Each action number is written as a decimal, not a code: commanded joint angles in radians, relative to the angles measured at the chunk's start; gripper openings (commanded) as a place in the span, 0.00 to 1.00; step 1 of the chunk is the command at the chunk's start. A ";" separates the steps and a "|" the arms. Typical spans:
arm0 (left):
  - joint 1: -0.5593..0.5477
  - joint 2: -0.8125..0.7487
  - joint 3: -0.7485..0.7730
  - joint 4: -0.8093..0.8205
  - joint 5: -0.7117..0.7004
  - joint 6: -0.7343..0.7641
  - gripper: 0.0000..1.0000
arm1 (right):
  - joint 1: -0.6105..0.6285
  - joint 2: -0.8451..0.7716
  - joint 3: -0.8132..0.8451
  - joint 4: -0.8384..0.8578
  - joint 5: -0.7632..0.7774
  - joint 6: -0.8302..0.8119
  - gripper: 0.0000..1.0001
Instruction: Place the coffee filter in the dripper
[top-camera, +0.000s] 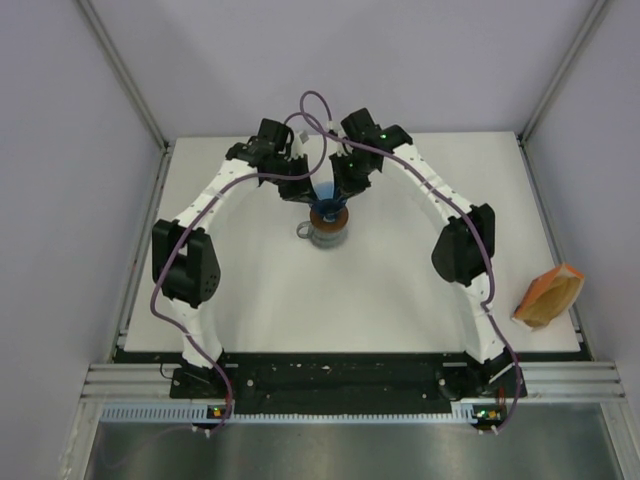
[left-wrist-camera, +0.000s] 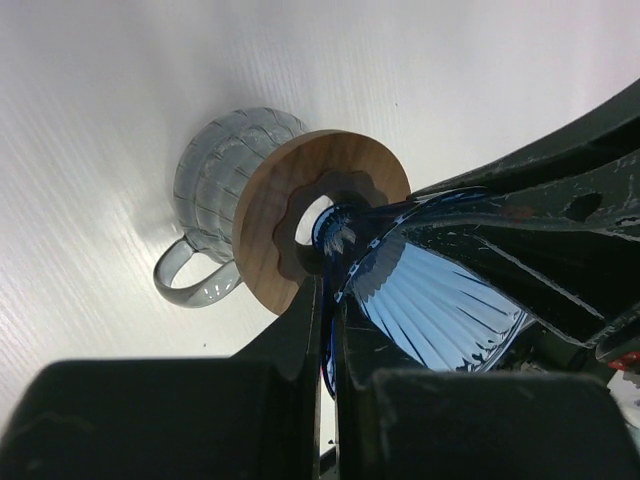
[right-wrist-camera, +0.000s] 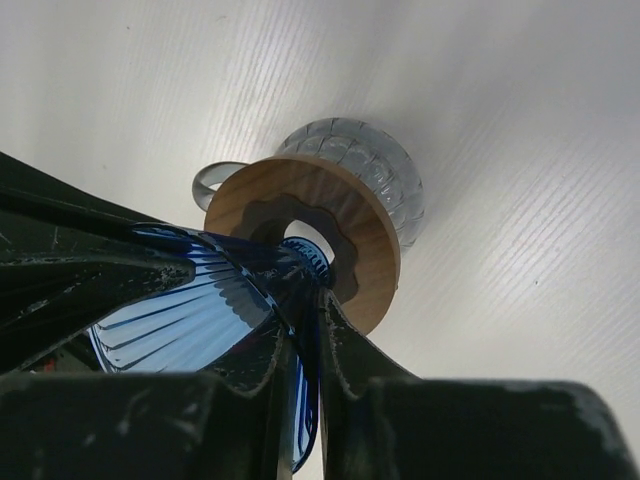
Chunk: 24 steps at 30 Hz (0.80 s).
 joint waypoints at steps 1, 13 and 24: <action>0.007 -0.078 0.025 0.020 -0.019 0.016 0.00 | -0.015 -0.067 -0.012 0.037 0.067 0.008 0.02; 0.007 -0.056 0.008 0.029 -0.047 0.039 0.00 | -0.015 -0.051 -0.079 0.101 0.054 0.010 0.00; -0.001 -0.030 -0.074 0.057 -0.015 0.051 0.00 | -0.001 -0.060 -0.199 0.148 0.075 -0.004 0.00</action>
